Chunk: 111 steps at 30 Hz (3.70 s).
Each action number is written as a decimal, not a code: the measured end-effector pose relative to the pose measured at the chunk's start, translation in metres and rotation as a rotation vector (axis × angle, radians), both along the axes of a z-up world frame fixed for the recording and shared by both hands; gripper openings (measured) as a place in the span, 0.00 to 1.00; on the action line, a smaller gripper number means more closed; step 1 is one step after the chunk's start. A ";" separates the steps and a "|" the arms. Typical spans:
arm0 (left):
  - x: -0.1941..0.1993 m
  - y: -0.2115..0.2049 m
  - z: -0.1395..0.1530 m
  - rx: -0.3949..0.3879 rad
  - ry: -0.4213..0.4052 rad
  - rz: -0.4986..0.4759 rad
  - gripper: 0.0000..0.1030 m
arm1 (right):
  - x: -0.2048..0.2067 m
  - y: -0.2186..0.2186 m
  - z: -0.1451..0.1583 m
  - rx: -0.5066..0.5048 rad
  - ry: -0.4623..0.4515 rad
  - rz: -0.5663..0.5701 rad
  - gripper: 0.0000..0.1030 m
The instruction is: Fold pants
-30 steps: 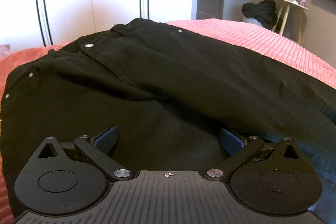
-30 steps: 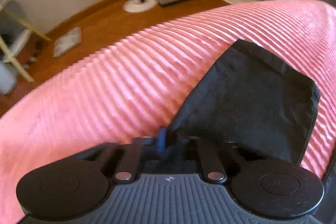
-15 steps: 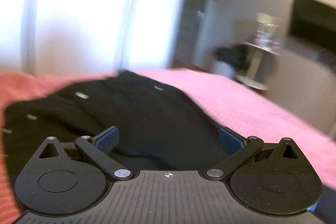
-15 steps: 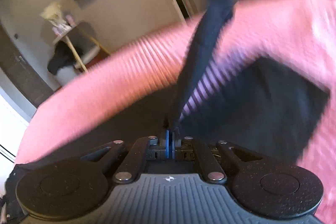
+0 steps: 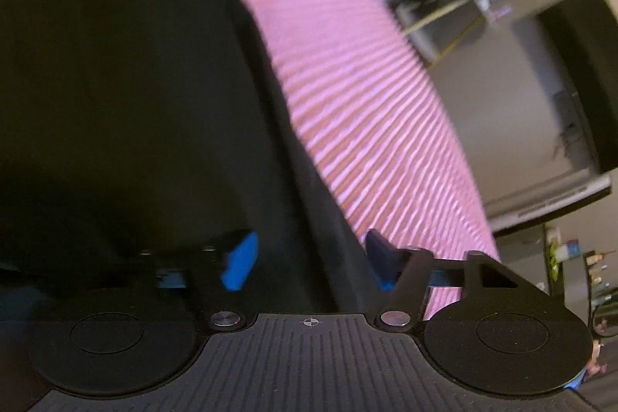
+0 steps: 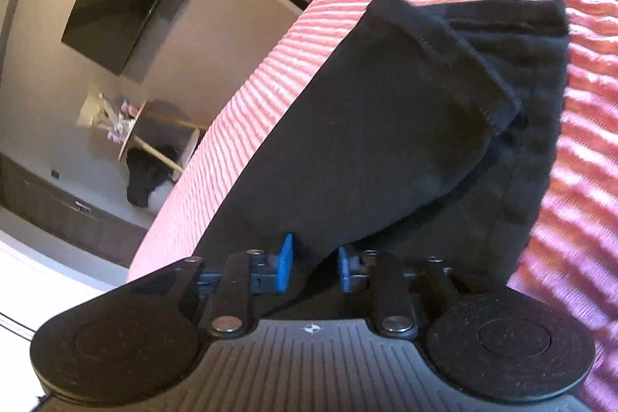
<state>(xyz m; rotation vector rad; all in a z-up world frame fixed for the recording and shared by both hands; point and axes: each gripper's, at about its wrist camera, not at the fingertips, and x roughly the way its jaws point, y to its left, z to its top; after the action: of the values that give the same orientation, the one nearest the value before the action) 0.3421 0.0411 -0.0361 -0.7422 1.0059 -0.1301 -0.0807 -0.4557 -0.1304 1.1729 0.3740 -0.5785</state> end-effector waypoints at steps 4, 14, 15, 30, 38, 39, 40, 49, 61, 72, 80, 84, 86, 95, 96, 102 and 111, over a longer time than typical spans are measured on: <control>0.013 -0.018 -0.002 0.093 -0.011 -0.095 0.08 | -0.005 -0.015 -0.009 0.070 -0.057 -0.057 0.30; -0.118 0.022 0.077 0.081 -0.281 -0.100 0.06 | 0.001 -0.043 0.047 -0.098 -0.029 -0.074 0.03; -0.143 0.029 0.082 0.083 -0.298 -0.103 0.06 | -0.003 -0.045 0.059 -0.148 -0.037 -0.079 0.03; -0.296 0.137 0.042 0.259 -0.123 0.255 0.87 | -0.016 -0.036 0.028 -0.215 0.241 -0.030 0.17; -0.275 0.184 0.014 0.126 -0.003 0.319 0.65 | -0.027 -0.036 0.011 -0.080 0.100 0.004 0.22; -0.275 0.183 0.008 0.101 0.013 0.300 0.61 | -0.025 -0.034 0.012 -0.091 0.107 0.008 0.17; -0.275 0.181 0.003 0.092 0.021 0.284 0.59 | -0.023 -0.033 0.013 -0.097 0.112 0.012 0.15; -0.242 0.180 -0.018 0.078 0.008 0.303 0.67 | -0.024 -0.036 0.007 -0.018 0.060 -0.002 0.21; -0.279 0.217 0.004 -0.048 -0.012 0.349 0.05 | -0.027 -0.033 0.054 -0.159 0.077 -0.018 0.03; -0.299 0.224 0.015 0.179 0.078 0.285 0.37 | -0.035 -0.022 0.042 -0.262 0.339 0.020 0.09; -0.292 0.179 0.079 0.591 -0.118 0.239 0.62 | -0.031 0.018 0.095 -0.569 0.541 -0.151 0.26; -0.252 0.109 0.075 0.637 -0.200 0.061 0.73 | 0.015 0.074 0.108 -0.654 0.410 0.061 0.26; -0.233 0.066 0.062 0.695 -0.229 -0.057 0.78 | 0.047 0.106 0.103 -0.663 0.337 0.240 0.26; -0.167 -0.023 -0.001 0.939 -0.225 -0.253 0.84 | 0.121 0.160 0.057 -0.669 0.372 0.539 0.27; -0.158 -0.024 -0.004 0.947 -0.218 -0.244 0.90 | 0.120 0.159 0.054 -0.655 0.363 0.532 0.28; -0.133 -0.019 -0.007 0.930 -0.169 -0.233 1.00 | 0.122 0.178 0.051 -0.675 0.363 0.517 0.30; -0.195 0.038 0.026 0.852 -0.198 -0.236 0.92 | 0.125 0.172 0.048 -0.652 0.353 0.509 0.31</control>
<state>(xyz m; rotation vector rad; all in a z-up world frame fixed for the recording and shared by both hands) 0.1467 0.0790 -0.0105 0.1658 0.8463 0.0278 0.0446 -0.2840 -0.0829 0.3207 0.6967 -0.4052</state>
